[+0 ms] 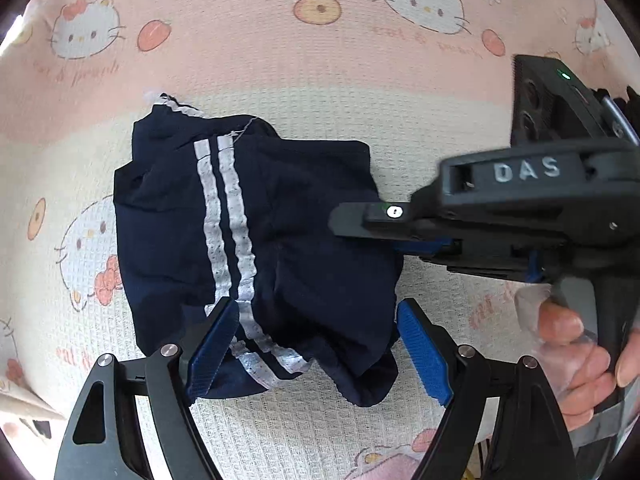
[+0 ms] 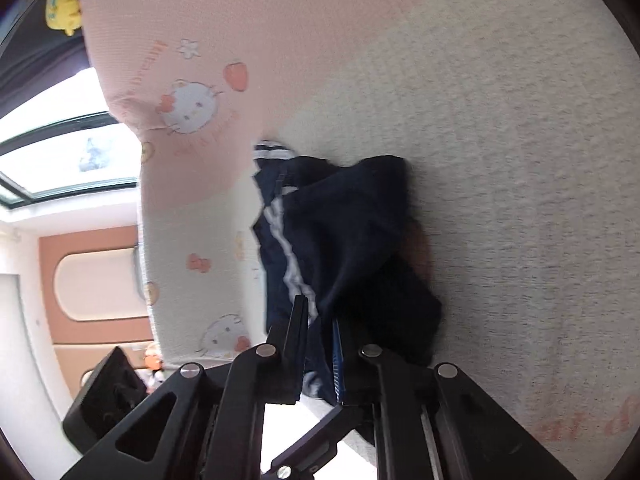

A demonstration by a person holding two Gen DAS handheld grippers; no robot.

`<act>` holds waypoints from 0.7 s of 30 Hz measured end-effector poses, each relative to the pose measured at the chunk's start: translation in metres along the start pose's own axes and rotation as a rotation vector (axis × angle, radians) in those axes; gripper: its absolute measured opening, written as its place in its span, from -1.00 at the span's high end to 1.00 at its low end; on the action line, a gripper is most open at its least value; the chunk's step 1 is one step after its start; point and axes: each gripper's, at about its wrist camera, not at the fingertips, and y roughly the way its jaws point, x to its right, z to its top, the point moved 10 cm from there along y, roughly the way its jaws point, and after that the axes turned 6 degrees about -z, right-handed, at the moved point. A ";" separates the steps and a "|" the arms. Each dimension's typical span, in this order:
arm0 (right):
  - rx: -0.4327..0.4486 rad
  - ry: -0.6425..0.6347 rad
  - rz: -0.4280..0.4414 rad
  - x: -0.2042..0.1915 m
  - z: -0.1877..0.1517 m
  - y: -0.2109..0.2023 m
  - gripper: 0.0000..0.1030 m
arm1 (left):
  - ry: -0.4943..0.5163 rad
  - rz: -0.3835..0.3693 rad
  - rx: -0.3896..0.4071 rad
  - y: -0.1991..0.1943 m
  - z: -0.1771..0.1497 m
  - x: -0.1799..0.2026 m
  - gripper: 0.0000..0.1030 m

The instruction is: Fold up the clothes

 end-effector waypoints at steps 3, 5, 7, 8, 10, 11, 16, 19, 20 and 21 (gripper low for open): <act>-0.003 -0.039 0.021 -0.009 -0.001 -0.003 0.81 | -0.015 -0.011 0.010 -0.005 0.001 -0.002 -0.57; -0.005 -0.049 0.053 -0.016 -0.003 -0.004 0.81 | -0.033 -0.026 0.015 -0.008 0.003 -0.003 -0.57; -0.015 -0.043 0.097 -0.022 -0.005 -0.004 0.81 | -0.045 -0.053 0.018 -0.009 0.005 -0.002 -0.57; -0.014 -0.045 0.102 -0.023 -0.005 -0.005 0.81 | -0.048 -0.059 0.020 -0.010 0.006 -0.002 -0.57; -0.009 -0.052 0.113 -0.026 -0.005 -0.008 0.81 | -0.043 -0.055 0.027 -0.009 0.008 -0.003 -0.56; -0.003 -0.050 0.114 -0.026 -0.004 -0.011 0.81 | -0.038 -0.049 0.032 -0.008 0.010 -0.004 -0.56; 0.000 -0.070 0.124 -0.029 -0.004 -0.015 0.81 | -0.018 -0.018 0.039 -0.001 0.021 -0.005 -0.36; -0.001 -0.069 0.124 -0.028 -0.005 -0.015 0.81 | 0.015 -0.006 0.060 -0.001 0.028 -0.002 -0.16; -0.003 -0.069 0.128 -0.028 -0.005 -0.016 0.81 | 0.027 -0.006 0.074 -0.002 0.033 0.003 0.03; -0.006 -0.070 0.132 -0.027 -0.005 -0.016 0.80 | 0.043 0.001 0.085 -0.002 0.036 0.006 0.13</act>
